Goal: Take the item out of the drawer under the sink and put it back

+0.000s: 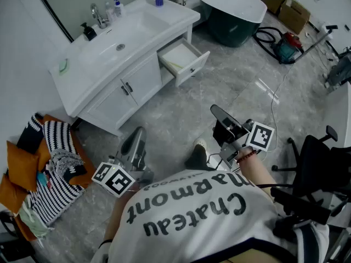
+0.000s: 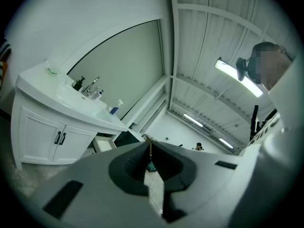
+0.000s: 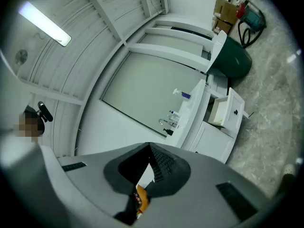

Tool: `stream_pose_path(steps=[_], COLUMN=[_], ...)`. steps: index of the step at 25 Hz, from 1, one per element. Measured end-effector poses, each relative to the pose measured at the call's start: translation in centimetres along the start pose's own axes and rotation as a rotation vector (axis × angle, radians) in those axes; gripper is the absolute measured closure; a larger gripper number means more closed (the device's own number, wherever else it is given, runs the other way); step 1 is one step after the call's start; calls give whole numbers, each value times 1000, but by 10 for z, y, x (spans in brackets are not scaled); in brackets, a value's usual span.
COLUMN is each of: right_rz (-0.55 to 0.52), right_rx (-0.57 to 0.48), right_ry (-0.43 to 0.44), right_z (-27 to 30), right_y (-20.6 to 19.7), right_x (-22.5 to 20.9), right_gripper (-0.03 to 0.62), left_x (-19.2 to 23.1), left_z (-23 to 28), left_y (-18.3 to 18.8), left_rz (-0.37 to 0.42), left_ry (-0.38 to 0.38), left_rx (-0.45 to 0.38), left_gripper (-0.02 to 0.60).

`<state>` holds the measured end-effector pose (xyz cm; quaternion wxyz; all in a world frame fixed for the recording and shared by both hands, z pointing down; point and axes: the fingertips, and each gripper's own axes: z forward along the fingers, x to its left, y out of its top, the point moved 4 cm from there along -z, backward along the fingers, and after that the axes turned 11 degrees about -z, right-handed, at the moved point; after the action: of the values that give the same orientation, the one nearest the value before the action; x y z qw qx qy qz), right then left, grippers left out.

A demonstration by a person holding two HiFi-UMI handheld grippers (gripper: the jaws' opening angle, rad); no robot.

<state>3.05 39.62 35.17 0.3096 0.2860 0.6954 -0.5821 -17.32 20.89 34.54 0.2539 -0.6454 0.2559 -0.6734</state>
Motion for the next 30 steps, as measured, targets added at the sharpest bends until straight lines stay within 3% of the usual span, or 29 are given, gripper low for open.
stream_pose_path(steps=[12, 17, 23, 28, 30], right_rz=[-15, -196, -491, -464, -451], right_rx=[3, 58, 174, 186, 194], right_ry=[-10, -41, -135, -94, -76], right_z=[3, 7, 35, 80, 97], right_y=[-2, 1, 16, 26, 33], right_x=[2, 5, -5, -36, -51], right_gripper=[583, 582, 582, 582, 582], left_x=[1, 1, 13, 28, 34], left_z=[-7, -2, 35, 70, 85], left_y=[4, 6, 27, 36, 43], left_rz=[7, 52, 33, 66, 99], left_ry=[0, -46, -12, -9, -12], left_rx=[-15, 5, 25, 28, -7], left_gripper=[563, 563, 563, 563, 569])
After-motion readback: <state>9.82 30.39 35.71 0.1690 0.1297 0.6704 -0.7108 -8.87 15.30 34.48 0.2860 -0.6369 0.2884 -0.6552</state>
